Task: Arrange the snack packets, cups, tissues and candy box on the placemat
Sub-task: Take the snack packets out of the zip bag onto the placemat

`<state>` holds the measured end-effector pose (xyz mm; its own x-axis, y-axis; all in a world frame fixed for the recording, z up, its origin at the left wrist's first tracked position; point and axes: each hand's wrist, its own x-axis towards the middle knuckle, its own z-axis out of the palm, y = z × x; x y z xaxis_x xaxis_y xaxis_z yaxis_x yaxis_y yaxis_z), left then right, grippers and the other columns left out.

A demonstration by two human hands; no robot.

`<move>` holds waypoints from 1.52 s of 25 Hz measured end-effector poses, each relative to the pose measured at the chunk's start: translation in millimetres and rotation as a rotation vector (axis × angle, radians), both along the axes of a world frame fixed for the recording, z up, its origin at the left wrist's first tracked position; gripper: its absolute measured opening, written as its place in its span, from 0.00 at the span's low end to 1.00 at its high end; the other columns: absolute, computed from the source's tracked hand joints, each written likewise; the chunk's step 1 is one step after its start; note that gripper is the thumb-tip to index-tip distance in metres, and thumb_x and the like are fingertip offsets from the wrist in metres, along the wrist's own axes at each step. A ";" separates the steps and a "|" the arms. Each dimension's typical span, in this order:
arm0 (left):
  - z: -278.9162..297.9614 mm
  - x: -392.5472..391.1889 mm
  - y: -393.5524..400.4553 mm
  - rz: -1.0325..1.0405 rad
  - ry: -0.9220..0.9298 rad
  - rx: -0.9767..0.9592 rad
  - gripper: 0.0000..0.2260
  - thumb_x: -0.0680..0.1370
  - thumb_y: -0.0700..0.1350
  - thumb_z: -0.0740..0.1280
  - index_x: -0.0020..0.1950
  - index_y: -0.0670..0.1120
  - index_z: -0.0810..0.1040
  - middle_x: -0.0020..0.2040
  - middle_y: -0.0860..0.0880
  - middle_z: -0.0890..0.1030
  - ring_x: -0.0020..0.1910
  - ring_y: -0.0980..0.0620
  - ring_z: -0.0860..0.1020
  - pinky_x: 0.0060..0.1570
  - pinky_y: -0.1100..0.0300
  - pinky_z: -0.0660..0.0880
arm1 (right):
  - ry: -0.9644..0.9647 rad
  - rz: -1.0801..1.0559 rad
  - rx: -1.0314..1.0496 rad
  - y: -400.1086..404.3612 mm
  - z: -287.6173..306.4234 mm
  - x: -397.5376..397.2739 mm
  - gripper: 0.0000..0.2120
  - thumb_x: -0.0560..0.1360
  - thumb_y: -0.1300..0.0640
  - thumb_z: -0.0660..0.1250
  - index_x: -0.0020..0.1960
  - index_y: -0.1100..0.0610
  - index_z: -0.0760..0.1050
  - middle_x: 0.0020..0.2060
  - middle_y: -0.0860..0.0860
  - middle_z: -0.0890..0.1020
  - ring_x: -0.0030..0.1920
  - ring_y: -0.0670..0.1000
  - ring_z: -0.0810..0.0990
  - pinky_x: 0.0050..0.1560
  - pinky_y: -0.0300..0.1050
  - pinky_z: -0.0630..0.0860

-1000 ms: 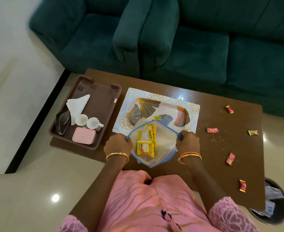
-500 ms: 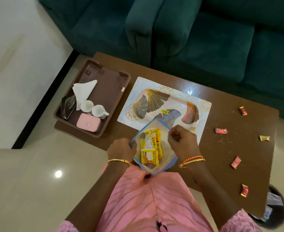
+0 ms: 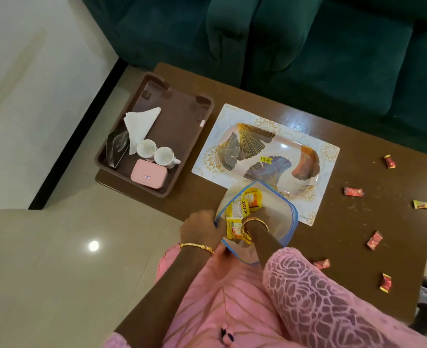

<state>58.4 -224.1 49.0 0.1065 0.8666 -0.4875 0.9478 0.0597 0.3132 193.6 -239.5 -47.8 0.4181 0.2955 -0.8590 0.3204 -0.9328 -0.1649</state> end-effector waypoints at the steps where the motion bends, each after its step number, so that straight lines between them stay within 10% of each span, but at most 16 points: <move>1: -0.8 -3.0 -1.3 -0.003 -0.009 0.003 0.15 0.74 0.51 0.62 0.31 0.46 0.64 0.39 0.42 0.80 0.41 0.39 0.78 0.34 0.57 0.66 | -0.077 0.014 0.007 -1.4 -3.4 -4.7 0.18 0.71 0.61 0.68 0.60 0.62 0.72 0.60 0.60 0.78 0.61 0.59 0.76 0.62 0.54 0.74; 15: 1.9 -20.9 16.7 -0.032 -0.178 0.009 0.18 0.75 0.51 0.62 0.29 0.43 0.65 0.40 0.38 0.81 0.43 0.35 0.77 0.35 0.56 0.66 | -0.426 0.164 0.470 -30.5 117.4 -22.2 0.10 0.74 0.60 0.62 0.51 0.56 0.80 0.46 0.60 0.84 0.49 0.62 0.80 0.46 0.50 0.77; 21: 9.3 -17.4 33.3 -0.058 -0.180 0.061 0.15 0.76 0.50 0.61 0.39 0.40 0.77 0.43 0.37 0.82 0.45 0.34 0.78 0.38 0.55 0.70 | -0.461 -0.153 0.996 -54.6 180.4 0.3 0.04 0.65 0.60 0.68 0.38 0.56 0.81 0.30 0.48 0.83 0.34 0.35 0.80 0.37 0.20 0.69; 25: 18.8 0.6 50.4 -0.114 -0.174 0.116 0.15 0.76 0.50 0.62 0.38 0.41 0.79 0.43 0.38 0.82 0.46 0.36 0.79 0.37 0.57 0.67 | -0.430 -0.264 1.161 -53.8 194.7 24.9 0.04 0.68 0.61 0.74 0.37 0.56 0.79 0.30 0.44 0.80 0.32 0.37 0.79 0.36 0.24 0.72; 31: 26.1 23.8 70.5 -0.119 -0.155 0.164 0.15 0.75 0.49 0.62 0.36 0.40 0.78 0.39 0.37 0.81 0.43 0.36 0.79 0.36 0.56 0.69 | -0.338 -0.411 1.098 -45.4 177.3 108.7 0.17 0.68 0.67 0.72 0.53 0.56 0.72 0.35 0.46 0.80 0.33 0.35 0.79 0.33 0.27 0.75; 34: 25.2 34.4 72.3 -0.117 -0.112 0.151 0.14 0.75 0.50 0.62 0.35 0.41 0.77 0.38 0.38 0.81 0.41 0.38 0.79 0.35 0.56 0.69 | -0.335 -0.491 0.938 -34.9 137.4 157.2 0.09 0.71 0.67 0.69 0.51 0.63 0.78 0.44 0.61 0.83 0.39 0.51 0.81 0.43 0.46 0.78; 38: 18.6 51.7 72.5 -0.062 -0.053 0.101 0.15 0.74 0.50 0.63 0.30 0.44 0.70 0.31 0.44 0.73 0.40 0.38 0.78 0.33 0.57 0.68 | -0.238 -0.672 0.754 -8.0 71.2 205.5 0.10 0.72 0.69 0.66 0.53 0.69 0.77 0.49 0.66 0.82 0.30 0.46 0.78 0.36 0.39 0.75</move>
